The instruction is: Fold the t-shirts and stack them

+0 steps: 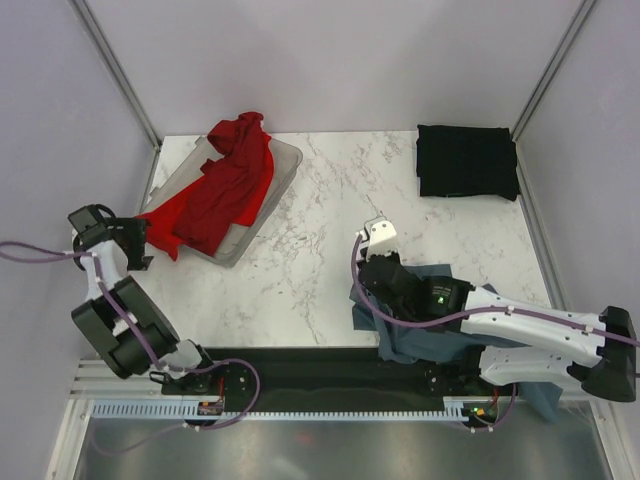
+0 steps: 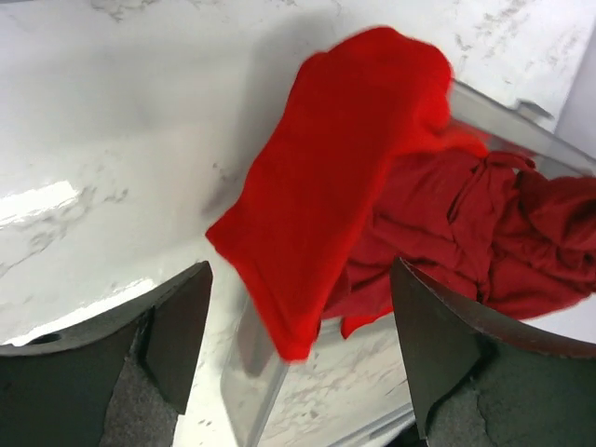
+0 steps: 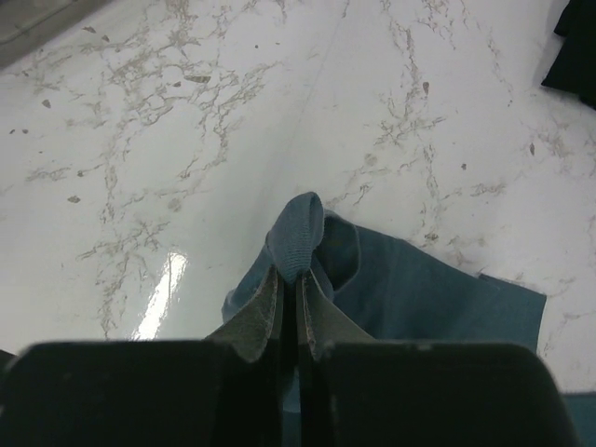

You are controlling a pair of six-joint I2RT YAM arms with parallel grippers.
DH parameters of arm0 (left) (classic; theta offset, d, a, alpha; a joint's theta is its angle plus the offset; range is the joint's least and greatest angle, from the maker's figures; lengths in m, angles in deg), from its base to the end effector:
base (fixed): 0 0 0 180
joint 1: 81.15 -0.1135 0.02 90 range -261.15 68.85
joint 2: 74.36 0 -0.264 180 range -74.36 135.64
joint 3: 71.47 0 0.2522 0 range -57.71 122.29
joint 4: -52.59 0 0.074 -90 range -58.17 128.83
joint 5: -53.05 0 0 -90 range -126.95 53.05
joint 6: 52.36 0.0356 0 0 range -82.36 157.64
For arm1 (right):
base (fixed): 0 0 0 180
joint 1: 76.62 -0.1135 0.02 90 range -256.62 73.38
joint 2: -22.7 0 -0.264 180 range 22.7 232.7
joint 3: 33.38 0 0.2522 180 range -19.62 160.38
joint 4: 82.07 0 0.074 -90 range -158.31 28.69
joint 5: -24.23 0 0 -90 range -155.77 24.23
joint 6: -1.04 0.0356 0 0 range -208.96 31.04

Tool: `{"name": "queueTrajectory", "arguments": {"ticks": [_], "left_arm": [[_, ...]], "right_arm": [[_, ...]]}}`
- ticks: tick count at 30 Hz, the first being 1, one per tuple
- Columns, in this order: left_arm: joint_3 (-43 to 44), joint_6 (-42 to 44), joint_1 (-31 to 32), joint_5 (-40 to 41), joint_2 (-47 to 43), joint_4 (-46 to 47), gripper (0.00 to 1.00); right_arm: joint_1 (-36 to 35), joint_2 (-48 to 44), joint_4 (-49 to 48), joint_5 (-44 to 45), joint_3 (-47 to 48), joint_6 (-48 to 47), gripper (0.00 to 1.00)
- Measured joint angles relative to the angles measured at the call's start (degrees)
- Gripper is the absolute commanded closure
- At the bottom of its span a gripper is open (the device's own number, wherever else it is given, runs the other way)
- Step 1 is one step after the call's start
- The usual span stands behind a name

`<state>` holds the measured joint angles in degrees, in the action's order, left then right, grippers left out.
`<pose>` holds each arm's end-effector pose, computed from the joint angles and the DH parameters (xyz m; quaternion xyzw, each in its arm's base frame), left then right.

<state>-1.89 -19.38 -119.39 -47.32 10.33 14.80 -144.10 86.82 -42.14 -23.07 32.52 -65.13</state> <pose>0.2434 0.1836 0.2237 -0.6782 0.6575 -0.1362 0.2986 0.1125 0.2084 0.2970 -0.1637 0.8368 0.0623 0.5188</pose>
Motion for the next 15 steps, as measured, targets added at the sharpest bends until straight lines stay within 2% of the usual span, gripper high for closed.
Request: {"name": "queueTrajectory", "arguments": {"ticks": [4,6,8,11,13,15], "left_arm": [[-2.6,3.8,1.5,3.6,-12.4,-2.6,0.17],[-2.0,5.7,5.4,6.6,-17.6,-2.5,0.17],[0.0,8.3,14.6,11.1,-21.5,-1.8,0.17],[4.4,13.3,33.0,16.4,-21.6,0.9,0.18],[8.9,17.5,44.2,17.9,-16.0,2.2,0.18],[12.9,21.2,51.6,18.8,-10.0,3.1,0.18]], "right_arm": [[0.0,-3.4,0.4,-0.7,-0.7,1.7,1.00],[0.0,-5.3,0.9,-0.7,-1.1,2.5,1.00],[0.0,-7.0,1.6,-0.6,-1.2,3.4,1.00],[0.0,-8.7,2.5,-0.6,-1.2,4.4,1.00],[0.0,-9.7,3.5,-0.4,-1.2,5.1,1.00],[0.0,-10.7,4.7,-0.2,-1.2,5.7,1.00]]}}
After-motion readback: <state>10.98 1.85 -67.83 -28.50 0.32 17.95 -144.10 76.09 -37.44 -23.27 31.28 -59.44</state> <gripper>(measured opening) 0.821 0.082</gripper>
